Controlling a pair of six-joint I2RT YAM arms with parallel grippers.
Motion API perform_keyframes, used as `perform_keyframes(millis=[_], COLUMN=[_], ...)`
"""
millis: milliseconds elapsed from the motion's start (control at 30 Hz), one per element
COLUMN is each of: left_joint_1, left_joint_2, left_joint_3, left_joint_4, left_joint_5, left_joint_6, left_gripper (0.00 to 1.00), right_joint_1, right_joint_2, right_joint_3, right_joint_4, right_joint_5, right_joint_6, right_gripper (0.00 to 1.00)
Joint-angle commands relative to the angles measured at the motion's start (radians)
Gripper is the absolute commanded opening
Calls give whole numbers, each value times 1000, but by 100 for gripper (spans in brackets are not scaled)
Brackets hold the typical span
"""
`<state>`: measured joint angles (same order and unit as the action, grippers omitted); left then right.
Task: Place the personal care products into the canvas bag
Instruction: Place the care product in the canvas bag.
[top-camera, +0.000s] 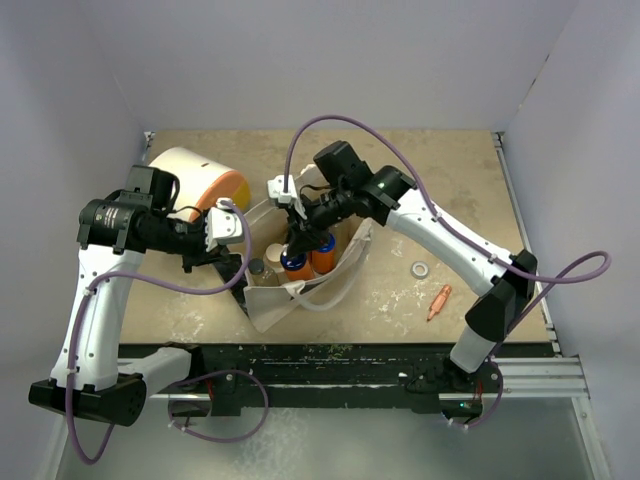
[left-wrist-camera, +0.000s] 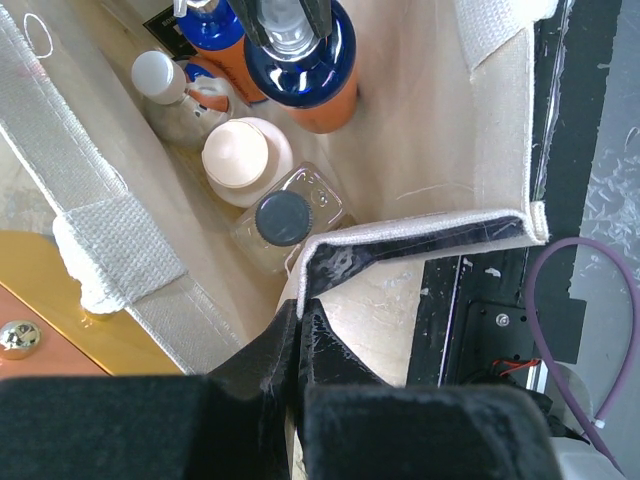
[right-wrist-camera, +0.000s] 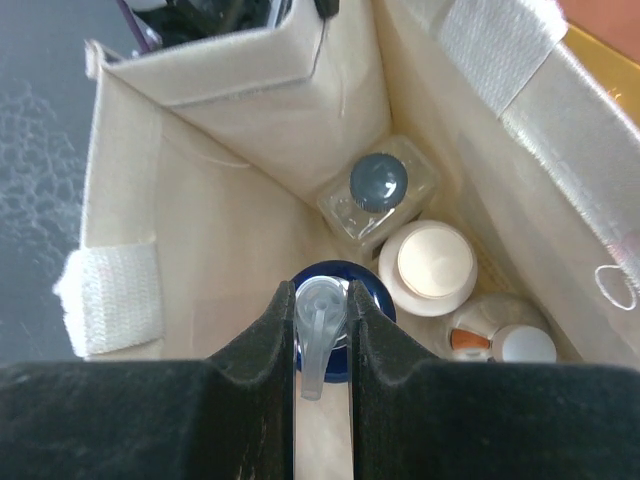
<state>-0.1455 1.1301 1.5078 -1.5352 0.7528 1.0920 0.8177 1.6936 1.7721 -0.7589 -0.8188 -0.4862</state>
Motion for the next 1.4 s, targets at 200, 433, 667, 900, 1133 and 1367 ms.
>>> perform_keyframes(millis=[200,433,667,900,1133,1367], left_joint_1=[0,0,-33,-96,-294,-371], left_joint_2=[17,5,-26,-21,58,69], left_joint_3=[-21,29,75,140,160,110], left_joint_4=[1,74,113,125,85,78], left_joint_5=[106,149,137,110,110,138], left_joint_6=[-21,-167,-274,-304,-346,-352], left_gripper=[6,44,66,73,76,77], right_joint_1=[-14,-25,-35,-37,-38,-38], right_joint_2=[-20,-11,-40,-47,-67,-64], right_joint_3=[-52,-61,-101,-104,-127,-127], right_joint_4=[-1,-12,64,94,105,99], right_joint_5=[-14,-18,-13,-16,10,6], right_joint_6=[-171,-163,-91,-59,-68,-69], right_gripper=[0,0,0,0,0,0])
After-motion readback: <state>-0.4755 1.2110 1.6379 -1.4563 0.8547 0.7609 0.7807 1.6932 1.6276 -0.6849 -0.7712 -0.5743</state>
